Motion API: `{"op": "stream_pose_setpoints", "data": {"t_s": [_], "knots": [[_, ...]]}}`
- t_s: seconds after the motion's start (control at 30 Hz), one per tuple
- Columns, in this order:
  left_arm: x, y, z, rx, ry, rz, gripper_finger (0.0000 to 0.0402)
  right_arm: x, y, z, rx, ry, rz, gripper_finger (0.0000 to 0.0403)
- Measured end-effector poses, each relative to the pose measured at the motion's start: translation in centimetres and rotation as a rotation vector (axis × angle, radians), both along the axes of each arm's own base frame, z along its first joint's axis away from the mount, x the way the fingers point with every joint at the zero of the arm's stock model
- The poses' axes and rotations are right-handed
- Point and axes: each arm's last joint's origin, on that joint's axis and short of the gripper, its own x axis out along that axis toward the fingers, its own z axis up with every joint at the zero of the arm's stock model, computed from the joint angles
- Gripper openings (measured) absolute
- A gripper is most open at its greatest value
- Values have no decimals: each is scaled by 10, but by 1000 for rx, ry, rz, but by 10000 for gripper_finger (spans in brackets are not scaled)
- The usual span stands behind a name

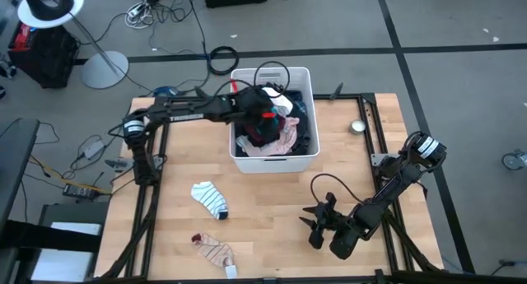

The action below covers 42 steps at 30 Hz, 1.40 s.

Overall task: Sort clothes
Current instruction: Put the sky blue sock into the laundry bin, then put the white sock into the laundry bin

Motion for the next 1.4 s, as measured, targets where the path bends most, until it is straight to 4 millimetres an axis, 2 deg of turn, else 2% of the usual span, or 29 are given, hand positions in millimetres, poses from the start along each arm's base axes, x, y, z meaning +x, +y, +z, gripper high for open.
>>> {"op": "stream_pose_setpoints", "data": {"t_s": [0.1,0.23,0.33,0.57,0.8,1.07,1.23,1.4], "knots": [[3,2,-8,-27,17,11,122,0,0,0,0,0,0,155],[0,0,-2,-50,1,-18,139,0,0,0,0,0,0,155],[-11,-5,15,-50,-24,-35,140,0,0,0,0,0,0,155],[-49,-25,72,24,-130,-74,141,0,0,0,-2,2,0,155],[-83,-56,103,68,-141,-105,141,0,0,0,-2,3,0,155],[-104,-106,112,143,-58,-152,141,-1,0,0,-1,2,1,155],[-116,-133,102,185,73,-131,141,-1,1,0,12,7,4,155],[-129,-157,89,180,89,-130,141,-3,3,0,21,7,13,155]]}}
